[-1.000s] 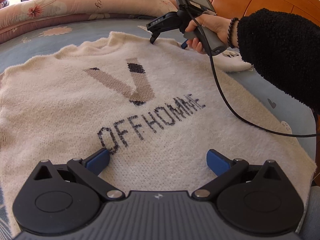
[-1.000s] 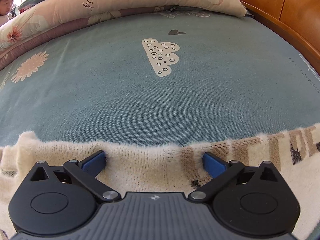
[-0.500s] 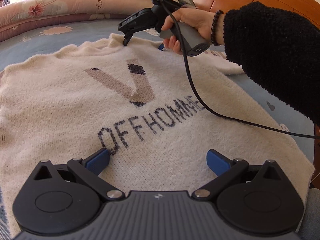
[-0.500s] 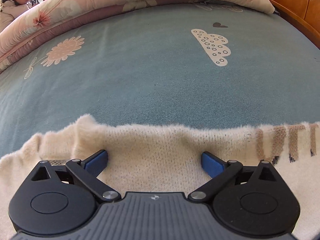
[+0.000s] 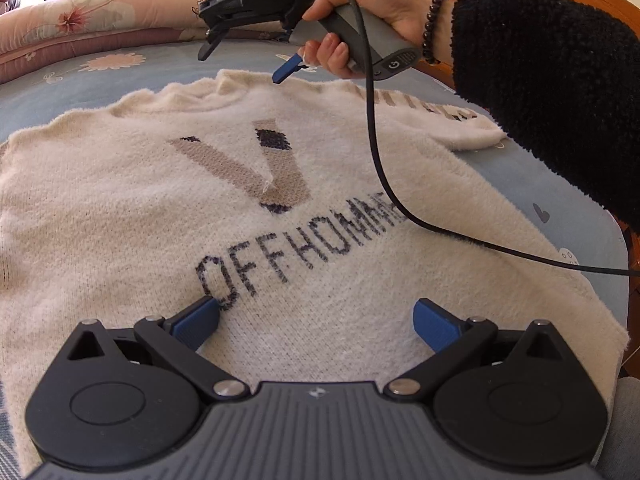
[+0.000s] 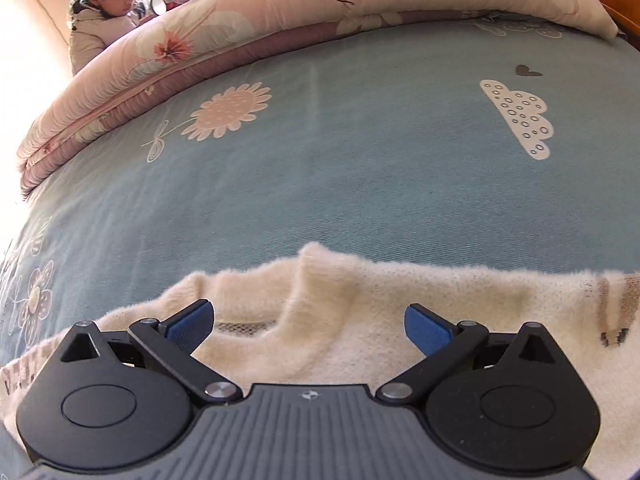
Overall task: Fold clothes
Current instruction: 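Press the open right gripper along the sweater collar edge, then smooth the lettered sleeve flat with the open right gripper, then raise the open right gripper back above the sweater body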
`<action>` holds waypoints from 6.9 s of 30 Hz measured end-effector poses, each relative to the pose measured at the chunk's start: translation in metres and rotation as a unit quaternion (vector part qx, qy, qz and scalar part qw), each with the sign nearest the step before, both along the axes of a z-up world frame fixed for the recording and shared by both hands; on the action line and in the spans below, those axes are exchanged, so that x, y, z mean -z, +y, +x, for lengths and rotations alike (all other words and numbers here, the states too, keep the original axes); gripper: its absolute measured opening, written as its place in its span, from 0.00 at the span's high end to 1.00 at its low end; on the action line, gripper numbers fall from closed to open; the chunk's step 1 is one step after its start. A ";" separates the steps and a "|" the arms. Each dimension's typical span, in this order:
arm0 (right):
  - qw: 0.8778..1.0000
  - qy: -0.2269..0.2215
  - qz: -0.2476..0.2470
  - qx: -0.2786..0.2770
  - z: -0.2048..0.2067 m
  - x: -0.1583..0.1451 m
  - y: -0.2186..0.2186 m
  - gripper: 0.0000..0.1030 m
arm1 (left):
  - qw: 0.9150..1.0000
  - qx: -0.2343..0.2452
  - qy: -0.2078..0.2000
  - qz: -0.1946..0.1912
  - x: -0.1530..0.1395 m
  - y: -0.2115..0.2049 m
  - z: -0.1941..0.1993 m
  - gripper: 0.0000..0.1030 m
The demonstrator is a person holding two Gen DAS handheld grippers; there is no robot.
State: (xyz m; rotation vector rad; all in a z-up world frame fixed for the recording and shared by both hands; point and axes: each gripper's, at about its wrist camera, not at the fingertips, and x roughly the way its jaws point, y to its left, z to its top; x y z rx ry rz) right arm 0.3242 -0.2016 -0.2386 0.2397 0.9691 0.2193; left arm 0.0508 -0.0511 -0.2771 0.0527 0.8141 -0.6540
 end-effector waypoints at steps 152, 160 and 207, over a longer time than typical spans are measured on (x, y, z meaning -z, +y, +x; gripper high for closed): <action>0.982 -0.054 0.035 0.177 -0.129 0.022 -0.289 0.00 | 0.999 -0.022 -0.007 0.044 0.001 -0.017 -0.007 0.01; 0.977 -0.044 -0.006 0.207 -0.132 0.024 -0.305 0.00 | 0.999 -0.017 -0.012 0.046 0.002 -0.015 -0.008 0.01; 0.941 -0.088 -0.326 -0.007 -0.323 -0.108 -0.060 0.00 | 0.999 -0.019 -0.009 0.046 -0.001 -0.013 -0.009 0.01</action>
